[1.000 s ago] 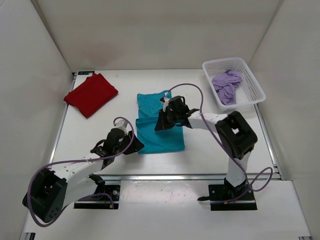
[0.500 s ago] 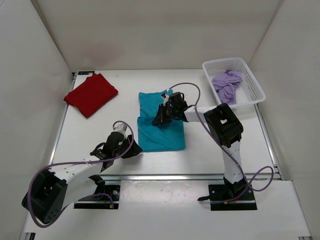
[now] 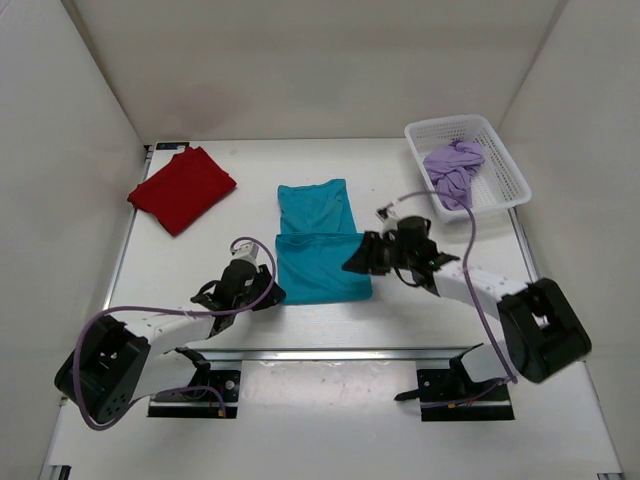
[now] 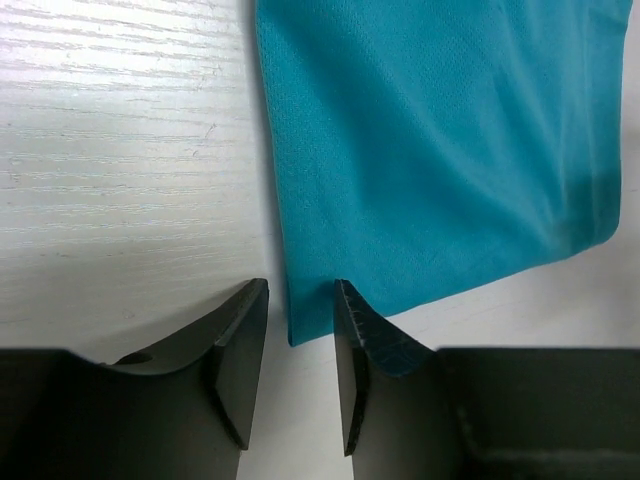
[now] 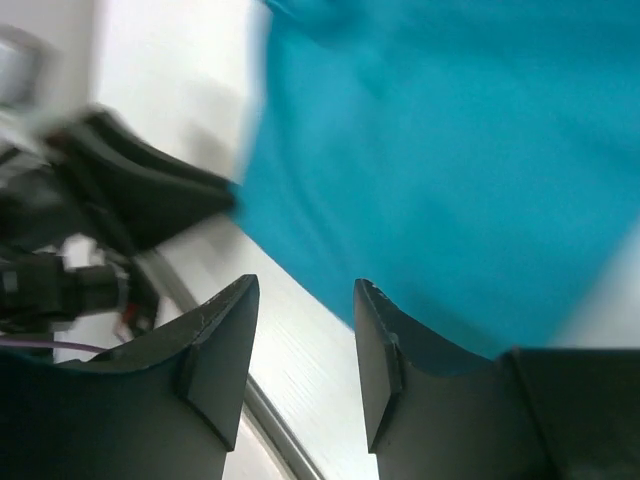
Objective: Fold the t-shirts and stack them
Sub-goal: Grab one side of the 2/3 rectangular tshirt with both arms
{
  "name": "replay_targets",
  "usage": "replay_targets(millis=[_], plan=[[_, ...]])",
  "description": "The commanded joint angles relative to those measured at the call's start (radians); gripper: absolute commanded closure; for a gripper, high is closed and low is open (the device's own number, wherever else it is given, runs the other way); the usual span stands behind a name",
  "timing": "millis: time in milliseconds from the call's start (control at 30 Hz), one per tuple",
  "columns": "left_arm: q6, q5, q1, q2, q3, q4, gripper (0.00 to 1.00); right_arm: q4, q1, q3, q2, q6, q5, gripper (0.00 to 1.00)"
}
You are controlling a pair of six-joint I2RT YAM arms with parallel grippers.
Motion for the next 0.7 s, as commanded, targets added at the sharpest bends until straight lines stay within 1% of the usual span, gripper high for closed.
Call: replay_targets(millis=[0, 100, 167, 267, 300, 367, 400, 433, 467, 500, 567, 600, 633, 667], plan=[[0.013, -0.052, -0.017, 0.044, -0.014, -0.096, 0.58, -0.067, -0.064, -0.197, -0.101, -0.024, 0.102, 0.59], [0.013, -0.055, -0.043, 0.067, -0.001, -0.088, 0.61, -0.101, -0.106, -0.294, -0.206, -0.041, 0.131, 0.53], [0.005, -0.051, -0.054, 0.093, 0.006, -0.082, 0.63, -0.091, -0.127, -0.327, -0.216, -0.042, 0.119, 0.49], [-0.002, -0.049, -0.065, 0.127, 0.015, -0.068, 0.68, -0.066, -0.132, -0.330, -0.175, -0.050, 0.085, 0.46], [-0.002, -0.047, -0.068, 0.136, 0.019, -0.071, 0.70, -0.055, -0.120, -0.322, -0.153, -0.054, 0.071, 0.47], [0.001, -0.052, -0.071, 0.139, 0.017, -0.065, 0.75, -0.038, -0.101, -0.307, -0.122, -0.048, 0.087, 0.48], [-0.004, -0.054, -0.073, 0.141, 0.017, -0.067, 0.76, -0.017, -0.098, -0.310, -0.103, -0.047, 0.093, 0.54], [-0.004, -0.058, -0.077, 0.141, 0.023, -0.068, 0.80, -0.009, -0.098, -0.299, -0.076, -0.041, 0.070, 0.65], [-0.010, -0.064, -0.073, 0.138, 0.020, -0.068, 0.85, 0.003, -0.097, -0.295, -0.060, -0.035, 0.076, 0.75], [-0.011, -0.061, -0.074, 0.131, 0.017, -0.073, 0.90, 0.011, -0.095, -0.292, -0.053, -0.033, 0.087, 0.77], [-0.014, -0.081, -0.074, 0.118, 0.016, -0.074, 0.95, 0.052, -0.100, -0.293, -0.035, -0.022, 0.091, 0.92], [-0.013, -0.081, -0.073, 0.115, 0.015, -0.083, 1.00, 0.059, -0.101, -0.290, -0.033, -0.016, 0.088, 0.95], [-0.011, -0.086, -0.073, 0.110, 0.015, -0.093, 1.00, 0.053, -0.095, -0.282, -0.033, -0.019, 0.112, 1.00], [-0.002, -0.089, -0.080, 0.096, 0.019, -0.103, 1.00, 0.024, -0.080, -0.272, -0.044, -0.027, 0.125, 0.99]])
